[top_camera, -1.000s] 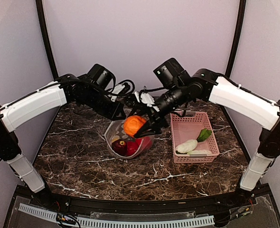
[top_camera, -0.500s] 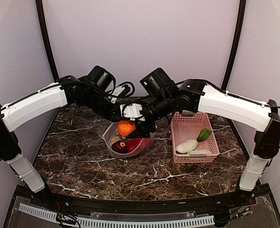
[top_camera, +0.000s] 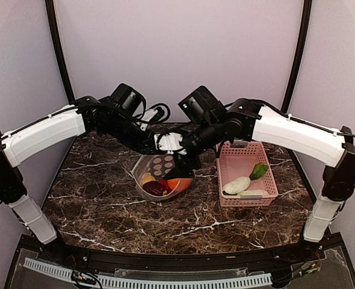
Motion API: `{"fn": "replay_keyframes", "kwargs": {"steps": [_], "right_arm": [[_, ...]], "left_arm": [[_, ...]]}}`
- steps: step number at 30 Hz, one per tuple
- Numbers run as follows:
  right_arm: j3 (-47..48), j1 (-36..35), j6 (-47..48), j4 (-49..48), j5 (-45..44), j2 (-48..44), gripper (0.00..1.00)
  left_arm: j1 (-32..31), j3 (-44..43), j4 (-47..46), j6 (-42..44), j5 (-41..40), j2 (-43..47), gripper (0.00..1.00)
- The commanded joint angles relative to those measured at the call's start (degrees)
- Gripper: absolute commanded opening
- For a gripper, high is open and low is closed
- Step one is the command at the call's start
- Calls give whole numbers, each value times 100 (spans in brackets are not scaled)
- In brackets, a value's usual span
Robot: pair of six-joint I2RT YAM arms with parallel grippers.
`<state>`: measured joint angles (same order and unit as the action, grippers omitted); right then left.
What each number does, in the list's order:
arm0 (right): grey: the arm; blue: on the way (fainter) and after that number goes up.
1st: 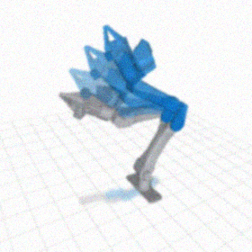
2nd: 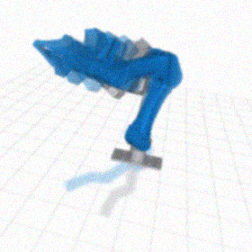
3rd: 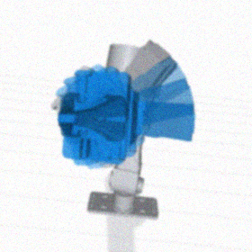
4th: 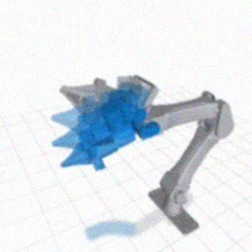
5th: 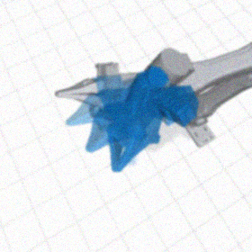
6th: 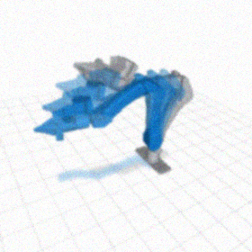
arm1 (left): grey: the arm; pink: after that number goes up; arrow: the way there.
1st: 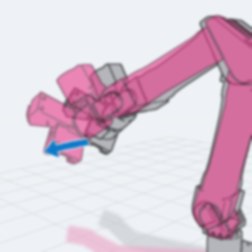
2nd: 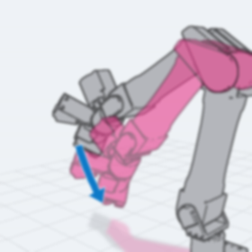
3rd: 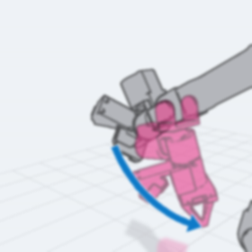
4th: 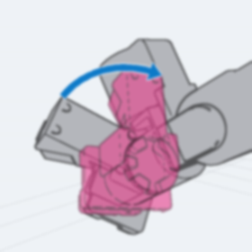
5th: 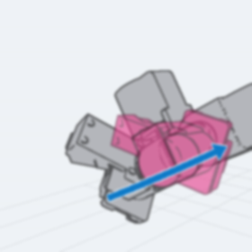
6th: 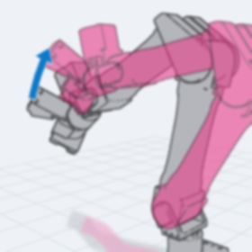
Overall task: Place the food in the zip-top bag and seal the zipper
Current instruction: Place the fake fruit in the zipper food storage bag, then pick up the fake vegetable from the bin.
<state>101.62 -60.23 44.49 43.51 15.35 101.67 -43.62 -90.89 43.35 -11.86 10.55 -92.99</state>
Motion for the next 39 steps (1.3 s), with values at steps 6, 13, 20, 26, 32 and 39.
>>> {"fn": "replay_keyframes", "kwargs": {"steps": [6, 13, 20, 26, 32, 39], "right_arm": [[-96, 1, 50, 821, 136, -703, 84], [-320, 570, 60, 992, 61, -1174, 83], [-954, 1164, -21, 856, 81, -1722, 82], [-1806, 1957, -50, 715, 268, -2101, 79], [-2573, 2857, 95, 754, 390, -2280, 74], [-3063, 3489, 595, 1004, 272, -2032, 56]], "left_arm": [[70, 135, -35, 41, 70, 207, 1], [114, 142, -51, 51, 88, 207, 1], [135, 159, -44, 59, 109, 203, 1], [147, 173, -115, 53, 164, 192, 1], [146, 206, -129, 69, 197, 217, 1], [150, 362, -211, 87, 191, 327, 1]]}}
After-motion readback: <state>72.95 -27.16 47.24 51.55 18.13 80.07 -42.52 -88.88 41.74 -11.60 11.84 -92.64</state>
